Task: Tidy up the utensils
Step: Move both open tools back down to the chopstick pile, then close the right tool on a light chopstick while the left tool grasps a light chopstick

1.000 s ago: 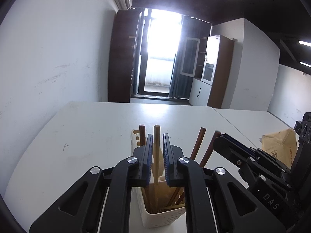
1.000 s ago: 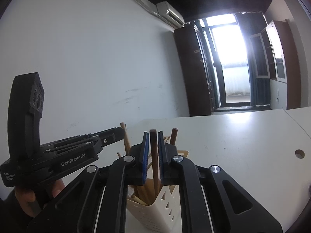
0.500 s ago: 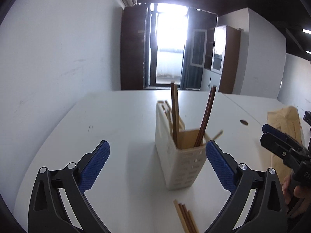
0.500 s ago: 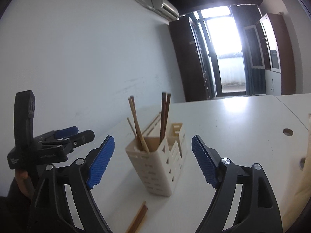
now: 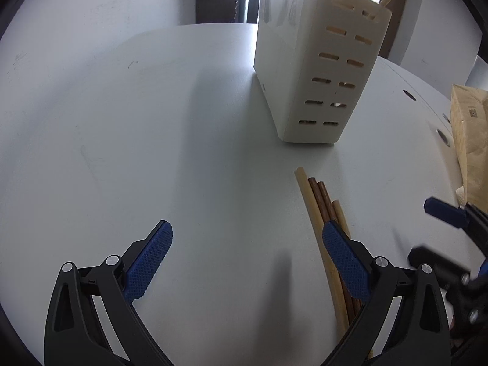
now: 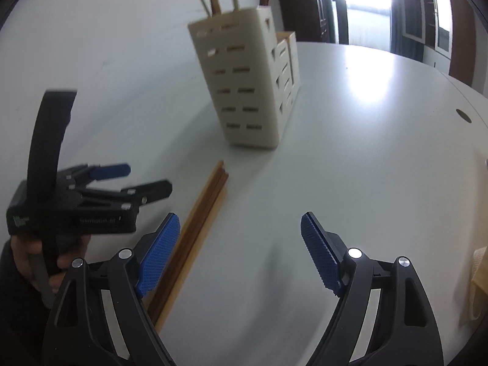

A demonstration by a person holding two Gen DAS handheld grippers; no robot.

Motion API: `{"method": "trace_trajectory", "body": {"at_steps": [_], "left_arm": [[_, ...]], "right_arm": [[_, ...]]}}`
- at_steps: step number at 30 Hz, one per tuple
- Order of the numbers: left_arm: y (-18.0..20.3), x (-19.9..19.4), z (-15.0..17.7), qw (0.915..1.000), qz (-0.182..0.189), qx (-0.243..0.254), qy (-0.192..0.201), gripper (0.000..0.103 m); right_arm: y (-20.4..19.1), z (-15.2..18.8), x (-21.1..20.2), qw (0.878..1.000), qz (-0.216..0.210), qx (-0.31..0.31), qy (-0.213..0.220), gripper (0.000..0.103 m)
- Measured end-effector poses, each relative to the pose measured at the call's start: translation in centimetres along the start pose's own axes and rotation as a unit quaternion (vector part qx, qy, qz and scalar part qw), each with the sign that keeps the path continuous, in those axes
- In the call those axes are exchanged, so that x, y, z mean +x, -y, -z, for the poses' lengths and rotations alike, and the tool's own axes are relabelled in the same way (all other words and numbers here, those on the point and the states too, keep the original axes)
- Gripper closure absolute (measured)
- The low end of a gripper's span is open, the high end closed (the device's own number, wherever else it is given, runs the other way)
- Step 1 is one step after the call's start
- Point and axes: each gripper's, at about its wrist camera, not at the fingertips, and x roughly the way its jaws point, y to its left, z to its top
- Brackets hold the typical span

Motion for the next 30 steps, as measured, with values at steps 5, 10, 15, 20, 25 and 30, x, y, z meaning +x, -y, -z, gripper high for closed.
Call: {"method": "trace_trajectory", "body": {"at_steps": [5, 10, 15, 20, 25, 30], "left_arm": [[-0.1, 0.9, 0.1, 1.0, 0.0, -0.001, -0.01, 0.008], [0.7, 1.0, -0.3, 0.9999, -0.002, 0.012, -0.004, 0.008], [1.6, 1.8, -0.1, 0.9993, -0.013, 0.032, -0.016, 0.017], [2.4, 2.1, -0.3, 0.9991, -0.013, 0.037, -0.019, 0.016], [2.1, 1.9, -1.3, 0.9995, -0.005, 0.028, -0.012, 0.016], [2.6, 3.2, -2.0, 0.9988, -0.011, 0.045, -0.018, 0.014]], "right_arm": [[-1.8, 3.7, 1.0, 1.0, -0.012, -0.018, -0.016, 0.022], [-2.5, 3.9, 1.7, 1.0, -0.004, -0.024, -0.018, 0.067], [-3.5, 4.4, 2.2, 0.998, 0.016, -0.046, -0.027, 0.076], [-3.4, 4.3, 2.3, 0.998, 0.017, -0.048, -0.027, 0.076], [-3.0, 3.7, 1.9, 0.999, 0.017, -0.035, -0.016, 0.076], [-3.5, 3.4, 2.5, 0.998, 0.02, -0.044, -0.028, 0.076]]}}
